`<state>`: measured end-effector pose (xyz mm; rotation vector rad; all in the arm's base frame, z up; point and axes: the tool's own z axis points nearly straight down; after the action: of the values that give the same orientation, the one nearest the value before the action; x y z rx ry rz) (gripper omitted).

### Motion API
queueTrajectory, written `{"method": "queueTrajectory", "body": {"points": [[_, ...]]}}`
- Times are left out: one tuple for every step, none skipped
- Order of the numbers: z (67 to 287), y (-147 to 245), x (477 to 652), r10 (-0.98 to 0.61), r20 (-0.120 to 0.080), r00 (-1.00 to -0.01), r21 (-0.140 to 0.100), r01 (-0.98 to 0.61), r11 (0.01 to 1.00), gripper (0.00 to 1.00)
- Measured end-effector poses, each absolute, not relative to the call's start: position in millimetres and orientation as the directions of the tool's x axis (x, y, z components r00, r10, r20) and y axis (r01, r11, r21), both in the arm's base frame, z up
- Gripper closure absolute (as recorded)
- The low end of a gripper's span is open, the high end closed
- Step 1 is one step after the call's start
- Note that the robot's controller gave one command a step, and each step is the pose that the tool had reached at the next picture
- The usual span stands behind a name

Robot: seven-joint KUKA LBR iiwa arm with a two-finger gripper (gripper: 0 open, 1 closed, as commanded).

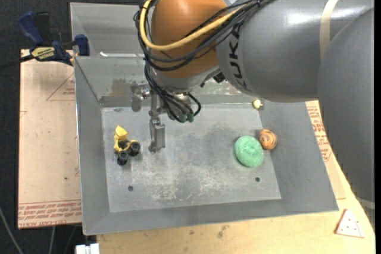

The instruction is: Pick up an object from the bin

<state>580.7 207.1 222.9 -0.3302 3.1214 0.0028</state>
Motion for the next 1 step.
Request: {"method": "queueTrajectory", "body": {"points": [[192.5,210.1,577.5,-0.279,-0.008,-0.960,0.001,-0.279,0.960,0.00]]}}
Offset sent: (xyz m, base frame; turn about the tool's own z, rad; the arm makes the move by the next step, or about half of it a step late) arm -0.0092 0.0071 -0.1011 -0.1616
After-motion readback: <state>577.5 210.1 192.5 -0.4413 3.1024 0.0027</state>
